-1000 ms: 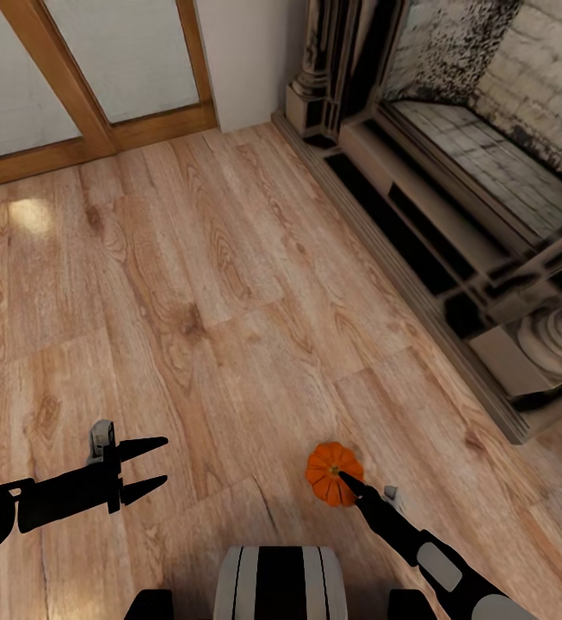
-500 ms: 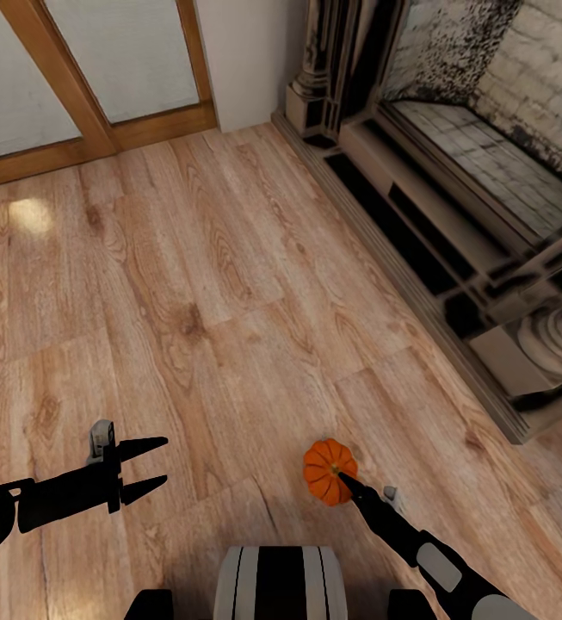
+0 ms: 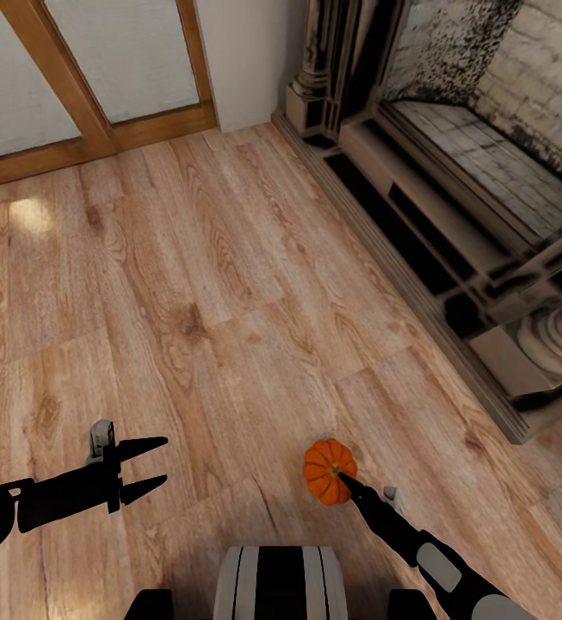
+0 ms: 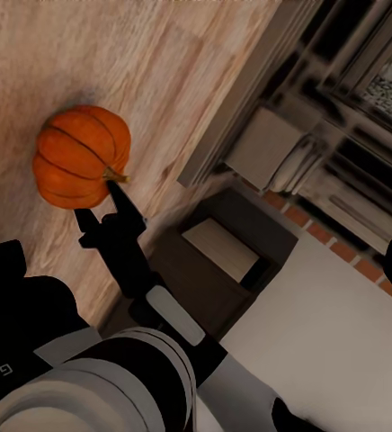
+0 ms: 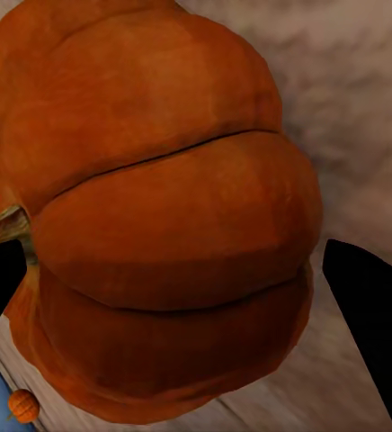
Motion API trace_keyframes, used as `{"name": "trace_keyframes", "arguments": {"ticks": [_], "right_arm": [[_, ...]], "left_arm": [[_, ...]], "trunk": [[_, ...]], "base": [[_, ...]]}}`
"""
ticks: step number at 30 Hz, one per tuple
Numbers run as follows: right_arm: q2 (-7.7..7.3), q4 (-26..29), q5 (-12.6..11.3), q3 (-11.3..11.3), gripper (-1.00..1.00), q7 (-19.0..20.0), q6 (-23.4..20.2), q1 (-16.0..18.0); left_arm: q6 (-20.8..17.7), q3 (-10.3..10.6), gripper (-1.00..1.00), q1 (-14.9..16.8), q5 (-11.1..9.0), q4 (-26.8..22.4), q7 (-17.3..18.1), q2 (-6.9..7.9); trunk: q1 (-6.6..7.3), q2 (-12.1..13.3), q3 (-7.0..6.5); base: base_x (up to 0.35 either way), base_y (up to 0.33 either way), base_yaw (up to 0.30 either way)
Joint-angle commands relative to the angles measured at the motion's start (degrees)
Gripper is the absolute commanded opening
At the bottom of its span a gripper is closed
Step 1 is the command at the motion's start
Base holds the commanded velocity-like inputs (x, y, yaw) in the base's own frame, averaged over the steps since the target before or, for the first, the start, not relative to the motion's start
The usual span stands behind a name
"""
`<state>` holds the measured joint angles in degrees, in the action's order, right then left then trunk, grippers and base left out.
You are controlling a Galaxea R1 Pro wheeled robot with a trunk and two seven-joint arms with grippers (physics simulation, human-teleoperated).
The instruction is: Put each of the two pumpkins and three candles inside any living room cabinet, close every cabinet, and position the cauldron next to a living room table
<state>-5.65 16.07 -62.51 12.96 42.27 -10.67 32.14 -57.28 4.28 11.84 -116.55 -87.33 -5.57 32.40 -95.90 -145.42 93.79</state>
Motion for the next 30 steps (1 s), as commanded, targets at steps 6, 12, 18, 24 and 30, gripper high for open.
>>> {"name": "trace_keyframes", "arguments": {"ticks": [6,12,18,24,30], "right_arm": [[-0.06,-0.07,-0.6,-0.66,-1.0,-3.07,-0.36,0.03],[0.02,-0.07,-0.6,-0.66,-1.0,-3.07,-0.35,0.05],[0.0,-0.07,-0.6,-0.66,-1.0,-3.07,-0.33,0.04],[-0.05,-0.08,-0.6,-0.66,-1.0,-3.07,-0.37,0.06],[-0.04,-0.04,-0.6,-0.61,-1.0,-3.07,-0.4,0.04]], "left_arm": [[-0.1,0.03,1.0,0.02,-0.61,-0.03,-0.58,0.03],[-0.09,0.03,1.0,0.02,-0.61,-0.02,-0.58,0.03],[-0.11,0.03,1.0,0.02,-0.61,-0.04,-0.58,0.02],[-0.09,-0.03,1.0,0.02,-0.61,-0.04,-0.58,0.03],[-0.1,-0.06,1.0,0.02,-0.61,0.04,-0.58,0.03]], "trunk": [[0.0,-0.01,0.03],[0.0,-0.01,0.03],[0.0,-0.01,0.03],[0.03,0.0,-0.19],[0.18,0.08,-1.52]], "base": [[0.0,0.0,0.0],[0.0,0.0,0.0],[0.0,0.0,0.0],[0.0,0.0,0.0],[0.0,0.0,0.0]]}}
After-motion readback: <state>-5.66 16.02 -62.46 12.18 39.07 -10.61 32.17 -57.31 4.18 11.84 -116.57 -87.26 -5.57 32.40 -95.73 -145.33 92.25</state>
